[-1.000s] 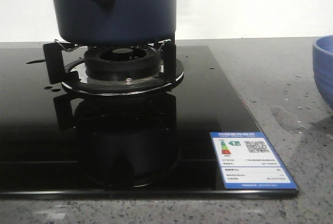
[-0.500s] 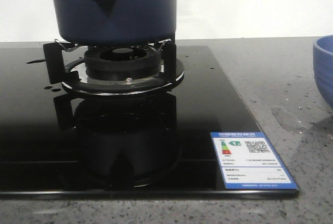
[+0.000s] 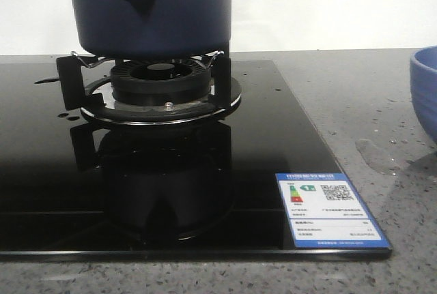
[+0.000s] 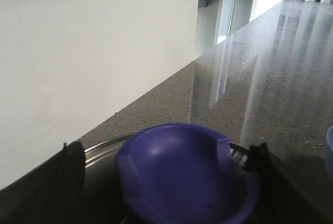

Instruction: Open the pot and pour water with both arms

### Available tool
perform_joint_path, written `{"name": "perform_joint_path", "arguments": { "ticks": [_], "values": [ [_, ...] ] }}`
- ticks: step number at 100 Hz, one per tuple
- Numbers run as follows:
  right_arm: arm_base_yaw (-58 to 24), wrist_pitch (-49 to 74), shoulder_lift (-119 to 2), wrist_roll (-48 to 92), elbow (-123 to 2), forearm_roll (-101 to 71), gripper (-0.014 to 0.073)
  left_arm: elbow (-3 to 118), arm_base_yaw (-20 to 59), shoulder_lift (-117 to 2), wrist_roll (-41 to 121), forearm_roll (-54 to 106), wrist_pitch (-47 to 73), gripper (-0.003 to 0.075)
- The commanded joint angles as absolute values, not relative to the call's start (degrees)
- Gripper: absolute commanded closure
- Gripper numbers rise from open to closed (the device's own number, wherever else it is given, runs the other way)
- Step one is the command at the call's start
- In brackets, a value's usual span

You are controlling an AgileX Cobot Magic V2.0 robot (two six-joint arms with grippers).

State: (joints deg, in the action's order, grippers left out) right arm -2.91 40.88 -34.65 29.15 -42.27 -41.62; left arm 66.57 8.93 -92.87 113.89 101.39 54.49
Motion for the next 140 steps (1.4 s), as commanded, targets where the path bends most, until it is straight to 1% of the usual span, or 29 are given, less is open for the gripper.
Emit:
{"name": "perform_joint_path", "arguments": {
  "ticks": [1,29,36,48,53,60,65,92,120,127,135,140],
  "values": [
    [-2.9,38.2,-34.9,30.0,-44.2,-43.0,0.0009,68.4,9.3,-91.7,114.2,104.9,56.2,0.0174],
    [-2.9,38.4,-34.9,30.0,-44.2,-43.0,0.0009,68.4,10.5,-92.2,114.0,104.7,56.4,0.0182],
    [-2.9,38.4,-34.9,30.0,-44.2,-43.0,0.0009,68.4,10.7,-92.2,114.0,104.7,56.6,0.0234],
    [-2.9,38.4,-34.9,30.0,-44.2,-43.0,0.0009,68.4,10.7,-92.2,114.0,104.7,57.7,0.0389],
    [-2.9,38.4,-34.9,30.0,-44.2,-43.0,0.0009,68.4,10.7,-92.2,114.0,104.8,57.9,0.0439],
    [-2.9,38.4,-34.9,30.0,-44.2,-43.0,0.0009,68.4,10.7,-92.2,114.0,105.0,58.5,0.0482],
    [-2.9,38.4,-34.9,30.0,-44.2,-43.0,0.0009,68.4,10.7,-92.2,114.0,105.3,59.3,0.0493],
    [-2.9,38.4,-34.9,30.0,-44.2,-43.0,0.0009,70.5,10.5,-88.5,113.8,106.2,59.8,0.0492],
    [-2.9,37.0,-34.9,30.0,-44.2,-43.0,0.0009,70.7,6.6,-81.0,108.2,106.2,59.2,0.0486],
    [-2.9,36.9,-34.9,30.0,-44.2,-43.0,0.0009,70.7,4.9,-78.9,106.2,105.5,59.1,0.0453],
    [-2.9,36.9,-34.9,30.0,-44.2,-43.0,0.0009,70.2,2.7,-75.9,103.2,103.8,58.4,0.0389],
    [-2.9,36.9,-34.9,30.0,-44.2,-43.0,0.0009,69.7,1.6,-74.1,101.3,102.4,57.6,0.0372]
  ]
}}
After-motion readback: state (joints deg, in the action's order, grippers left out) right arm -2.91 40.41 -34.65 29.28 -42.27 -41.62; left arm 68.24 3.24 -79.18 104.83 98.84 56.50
